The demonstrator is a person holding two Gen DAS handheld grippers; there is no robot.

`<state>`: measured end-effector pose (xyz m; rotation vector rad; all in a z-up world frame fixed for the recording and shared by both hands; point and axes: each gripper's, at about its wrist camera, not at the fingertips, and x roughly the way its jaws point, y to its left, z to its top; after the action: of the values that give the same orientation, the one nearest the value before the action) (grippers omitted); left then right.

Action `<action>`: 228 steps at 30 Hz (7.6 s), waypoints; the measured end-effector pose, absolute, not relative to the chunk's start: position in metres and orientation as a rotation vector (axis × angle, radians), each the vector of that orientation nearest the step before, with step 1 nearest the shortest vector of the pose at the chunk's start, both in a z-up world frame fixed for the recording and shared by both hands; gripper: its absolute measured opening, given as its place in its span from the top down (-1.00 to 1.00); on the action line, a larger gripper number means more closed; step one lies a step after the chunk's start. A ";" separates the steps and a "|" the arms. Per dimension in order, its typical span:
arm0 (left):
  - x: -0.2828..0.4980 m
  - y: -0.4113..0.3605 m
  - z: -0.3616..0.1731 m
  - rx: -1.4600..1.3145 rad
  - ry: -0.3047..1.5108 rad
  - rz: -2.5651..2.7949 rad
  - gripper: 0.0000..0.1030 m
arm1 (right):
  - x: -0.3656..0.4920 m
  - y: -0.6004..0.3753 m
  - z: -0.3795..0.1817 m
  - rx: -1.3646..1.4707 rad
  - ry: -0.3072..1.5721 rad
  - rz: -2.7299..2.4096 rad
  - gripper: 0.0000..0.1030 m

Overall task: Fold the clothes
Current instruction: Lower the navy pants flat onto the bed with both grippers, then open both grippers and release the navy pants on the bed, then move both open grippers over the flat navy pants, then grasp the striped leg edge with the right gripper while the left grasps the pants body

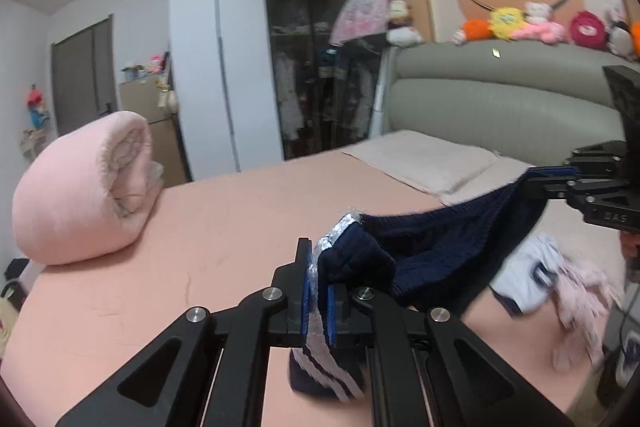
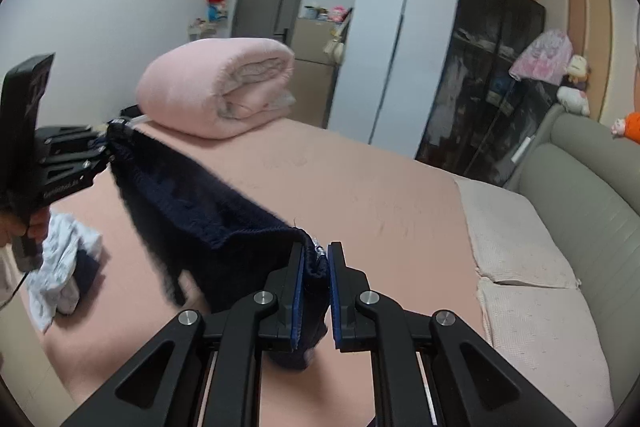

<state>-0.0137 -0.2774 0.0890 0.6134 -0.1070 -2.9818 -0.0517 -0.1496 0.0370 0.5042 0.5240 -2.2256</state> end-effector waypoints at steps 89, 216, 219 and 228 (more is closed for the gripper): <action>0.130 -0.192 -0.153 1.061 -0.127 -2.340 -1.00 | 0.098 -0.075 -0.217 0.984 0.556 -2.277 -0.26; -0.014 -0.043 -0.151 1.671 -0.157 -2.438 -1.00 | -0.122 -0.087 -0.235 1.668 -0.211 -1.637 -0.51; -0.013 -0.050 -0.147 1.669 -0.095 -2.463 -0.89 | -0.123 -0.089 -0.237 1.675 -0.273 -1.599 -0.51; -0.007 -0.068 -0.135 1.658 0.127 -2.529 0.17 | -0.125 -0.082 -0.247 1.689 -0.476 -1.552 -0.51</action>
<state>-0.0073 -0.0684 -0.1354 1.6576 0.1266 -2.5292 -0.1246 -0.0823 -0.2468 1.6892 -0.4760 -1.5517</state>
